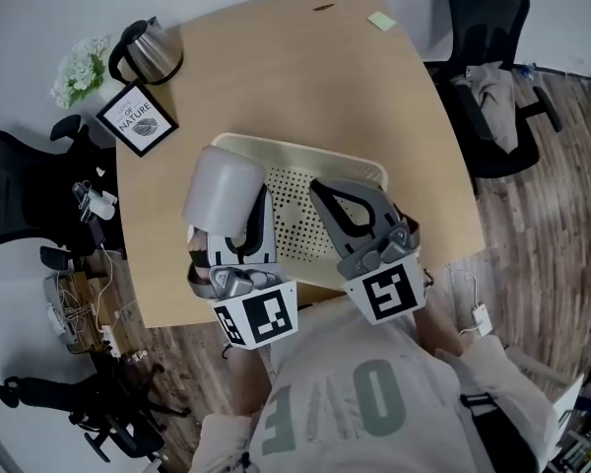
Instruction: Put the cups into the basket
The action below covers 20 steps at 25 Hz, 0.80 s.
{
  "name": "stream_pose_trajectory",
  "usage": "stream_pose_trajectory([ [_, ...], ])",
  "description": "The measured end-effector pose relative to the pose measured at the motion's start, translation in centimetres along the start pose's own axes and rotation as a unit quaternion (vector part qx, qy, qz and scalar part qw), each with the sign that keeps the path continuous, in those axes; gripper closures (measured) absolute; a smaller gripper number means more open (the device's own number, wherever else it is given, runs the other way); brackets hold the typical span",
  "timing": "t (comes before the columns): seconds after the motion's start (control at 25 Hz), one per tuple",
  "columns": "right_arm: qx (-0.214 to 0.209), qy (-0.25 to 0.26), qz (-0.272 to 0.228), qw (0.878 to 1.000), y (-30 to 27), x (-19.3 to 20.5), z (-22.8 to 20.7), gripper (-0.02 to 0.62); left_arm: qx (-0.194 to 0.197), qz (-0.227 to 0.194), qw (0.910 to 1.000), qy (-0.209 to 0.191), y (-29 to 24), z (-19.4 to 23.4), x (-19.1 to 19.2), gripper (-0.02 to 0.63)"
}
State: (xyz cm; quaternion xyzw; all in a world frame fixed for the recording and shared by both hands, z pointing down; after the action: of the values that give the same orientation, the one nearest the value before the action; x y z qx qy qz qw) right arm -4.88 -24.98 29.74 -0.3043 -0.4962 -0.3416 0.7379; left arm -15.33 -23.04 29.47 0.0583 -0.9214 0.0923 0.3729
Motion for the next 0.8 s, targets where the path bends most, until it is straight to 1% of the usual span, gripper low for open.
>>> stream_pose_trajectory([
  [0.08, 0.000, -0.001, -0.001, 1.000, -0.3, 0.4, -0.7, 0.597, 0.027, 0.019, 0.9990, -0.032, -1.3, -0.6, 0.5, 0.554],
  [0.2, 0.001, -0.011, 0.006, 1.000, -0.6, 1.2, -1.2, 0.597, 0.071, 0.053, 0.9934, -0.073, -2.9, -1.5, 1.9, 0.554],
  [0.36, 0.004, -0.018, 0.021, 1.000, -1.0, 2.6, -1.7, 0.597, 0.110, 0.083, 0.9850, -0.104, -4.3, -2.9, 3.8, 0.552],
  [0.44, 0.007, -0.028, 0.028, 0.999, -0.9, 3.4, -1.8, 0.597, 0.136, 0.098, 0.9795, -0.111, -4.9, -4.0, 4.6, 0.552],
  [0.52, 0.012, -0.038, 0.034, 0.999, -0.6, 4.1, -2.0, 0.597, 0.174, 0.122, 0.9712, -0.109, -5.4, -5.3, 5.6, 0.552],
  [0.64, 0.020, -0.044, 0.042, 0.998, -0.6, 4.8, -2.3, 0.597, 0.235, 0.158, 0.9529, -0.109, -6.1, -7.0, 7.1, 0.553],
  [0.8, 0.022, -0.047, 0.053, 0.997, -1.0, 5.8, -2.6, 0.597, 0.293, 0.181, 0.9312, -0.119, -6.7, -9.3, 8.8, 0.552],
])
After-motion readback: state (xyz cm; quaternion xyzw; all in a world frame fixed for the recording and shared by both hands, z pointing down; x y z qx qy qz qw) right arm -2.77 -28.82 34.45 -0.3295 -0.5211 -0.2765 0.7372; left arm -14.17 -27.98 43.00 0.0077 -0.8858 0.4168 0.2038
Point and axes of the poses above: the fingertips, and each gripper's own axes: y backward along the fingers, z to its left, x out of its underside, the point moved 5 cm from there along y, backward along the fingers, and after that the axes turned 5 degrees about -y, right-handed, at the moved point
